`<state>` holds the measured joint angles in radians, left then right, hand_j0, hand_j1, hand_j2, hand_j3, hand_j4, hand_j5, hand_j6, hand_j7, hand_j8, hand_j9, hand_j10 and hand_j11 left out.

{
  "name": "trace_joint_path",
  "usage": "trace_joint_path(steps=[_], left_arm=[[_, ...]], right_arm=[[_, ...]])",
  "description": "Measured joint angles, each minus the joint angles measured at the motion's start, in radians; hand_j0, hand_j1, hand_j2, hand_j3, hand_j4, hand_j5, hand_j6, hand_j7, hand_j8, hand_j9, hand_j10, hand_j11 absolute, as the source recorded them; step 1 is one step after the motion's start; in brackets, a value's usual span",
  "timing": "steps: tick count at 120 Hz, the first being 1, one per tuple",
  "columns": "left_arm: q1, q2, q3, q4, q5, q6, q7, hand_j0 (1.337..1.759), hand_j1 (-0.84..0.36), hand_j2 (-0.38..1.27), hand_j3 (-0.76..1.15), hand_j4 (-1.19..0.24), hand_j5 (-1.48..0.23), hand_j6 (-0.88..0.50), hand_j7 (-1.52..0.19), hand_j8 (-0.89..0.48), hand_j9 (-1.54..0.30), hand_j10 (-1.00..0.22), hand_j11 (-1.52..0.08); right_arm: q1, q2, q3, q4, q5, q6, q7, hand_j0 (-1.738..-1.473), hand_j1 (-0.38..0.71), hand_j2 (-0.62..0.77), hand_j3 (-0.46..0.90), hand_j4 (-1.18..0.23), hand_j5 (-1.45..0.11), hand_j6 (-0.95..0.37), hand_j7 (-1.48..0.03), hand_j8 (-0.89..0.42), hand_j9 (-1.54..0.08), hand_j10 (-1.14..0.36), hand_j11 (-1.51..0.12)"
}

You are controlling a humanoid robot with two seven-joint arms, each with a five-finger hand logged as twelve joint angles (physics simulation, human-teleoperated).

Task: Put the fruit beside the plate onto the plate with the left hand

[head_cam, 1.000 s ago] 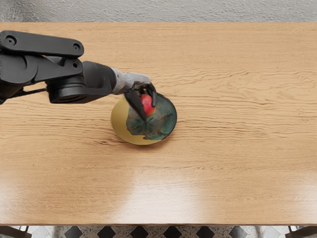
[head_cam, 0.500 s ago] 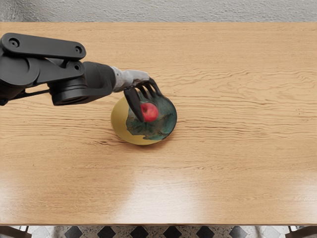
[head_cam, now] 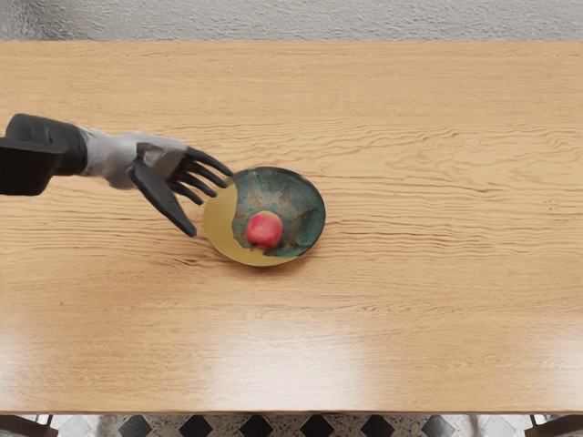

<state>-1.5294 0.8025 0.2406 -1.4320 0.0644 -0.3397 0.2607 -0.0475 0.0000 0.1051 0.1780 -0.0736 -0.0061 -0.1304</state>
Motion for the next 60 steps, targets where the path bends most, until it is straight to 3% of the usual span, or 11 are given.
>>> trace_joint_path(steps=[24, 44, 60], left_arm=[[0.126, 0.134, -0.155, 0.036, -0.111, -0.223, 0.0, 1.658, 0.04, 0.05, 0.0, -0.26, -0.33, -0.25, -0.33, -0.25, -0.33, -0.26, -0.33], [0.239, 0.155, -0.197, 0.189, -0.184, -0.262, 0.0, 1.658, 0.05, 0.05, 0.0, -0.25, -0.33, -0.25, -0.33, -0.25, -0.33, -0.25, -0.33], [0.268, 0.154, -0.206, 0.307, -0.208, -0.269, 0.0, 1.658, 0.05, 0.05, 0.0, -0.25, -0.33, -0.25, -0.33, -0.25, -0.33, -0.25, -0.33]], right_arm=[[0.0, 0.0, 0.0, 0.0, 0.0, 0.0, 0.0, -1.658, -0.32, -0.01, 0.0, -0.03, -0.03, -0.03, -0.03, -0.03, -0.03, -0.03, -0.03], [0.0, 0.0, 0.0, 0.0, 0.0, 0.0, 0.0, -1.658, -0.32, -0.01, 0.0, -0.03, -0.03, -0.03, -0.03, -0.03, -0.03, -0.03, -0.03], [0.0, 0.0, 0.0, 0.0, 0.0, 0.0, 0.0, -1.658, -0.32, -0.01, 0.0, -0.03, -0.03, -0.03, -0.03, -0.03, -0.03, -0.03, -0.03]])
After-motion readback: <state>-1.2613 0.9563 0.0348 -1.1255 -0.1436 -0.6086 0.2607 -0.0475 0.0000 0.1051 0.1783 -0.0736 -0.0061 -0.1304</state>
